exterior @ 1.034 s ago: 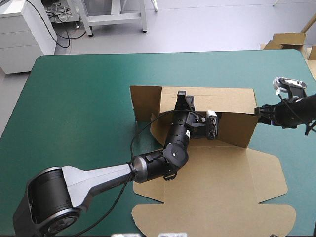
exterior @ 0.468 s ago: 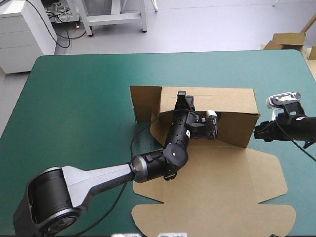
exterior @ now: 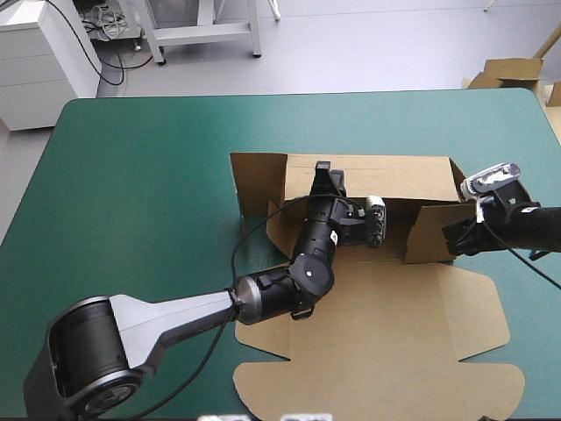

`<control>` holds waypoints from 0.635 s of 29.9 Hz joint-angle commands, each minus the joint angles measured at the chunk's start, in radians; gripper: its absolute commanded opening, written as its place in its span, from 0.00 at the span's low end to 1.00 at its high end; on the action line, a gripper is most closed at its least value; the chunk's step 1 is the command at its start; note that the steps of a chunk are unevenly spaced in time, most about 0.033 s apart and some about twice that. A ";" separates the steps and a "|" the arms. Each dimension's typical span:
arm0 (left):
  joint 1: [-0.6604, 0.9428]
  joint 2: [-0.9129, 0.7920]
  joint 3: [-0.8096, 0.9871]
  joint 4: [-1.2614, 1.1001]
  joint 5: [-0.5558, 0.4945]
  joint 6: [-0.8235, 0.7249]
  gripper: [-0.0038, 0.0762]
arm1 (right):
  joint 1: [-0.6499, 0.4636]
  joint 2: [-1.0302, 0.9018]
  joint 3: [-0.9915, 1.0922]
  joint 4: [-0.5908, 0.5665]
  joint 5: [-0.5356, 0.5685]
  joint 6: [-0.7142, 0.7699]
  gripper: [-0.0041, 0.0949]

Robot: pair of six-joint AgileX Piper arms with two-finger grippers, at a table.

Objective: Fold the box

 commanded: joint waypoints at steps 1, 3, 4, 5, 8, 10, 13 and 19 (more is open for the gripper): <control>-0.006 -0.035 -0.012 -0.052 -0.013 -0.027 0.04 | 0.000 0.008 -0.019 0.091 -0.022 -0.072 0.62; -0.006 -0.035 -0.012 -0.054 -0.013 -0.027 0.04 | 0.000 0.031 -0.019 0.128 0.001 -0.092 0.62; -0.006 -0.035 -0.012 -0.054 -0.013 -0.027 0.04 | 0.000 0.043 -0.019 0.149 0.021 -0.109 0.62; -0.006 -0.035 -0.012 -0.054 -0.013 -0.027 0.04 | 0.000 0.053 -0.019 0.167 0.044 -0.135 0.62; -0.006 -0.035 -0.012 -0.054 -0.013 -0.027 0.04 | 0.000 0.064 -0.019 0.223 0.083 -0.168 0.62; -0.006 -0.033 -0.012 -0.054 -0.013 -0.027 0.04 | 0.000 0.064 -0.019 0.253 0.090 -0.166 0.62; -0.006 -0.033 -0.012 -0.055 -0.013 -0.027 0.04 | 0.000 0.064 -0.019 0.290 0.122 -0.159 0.62; -0.006 -0.033 -0.012 -0.055 -0.013 -0.027 0.04 | 0.000 0.064 -0.019 0.292 0.085 -0.111 0.62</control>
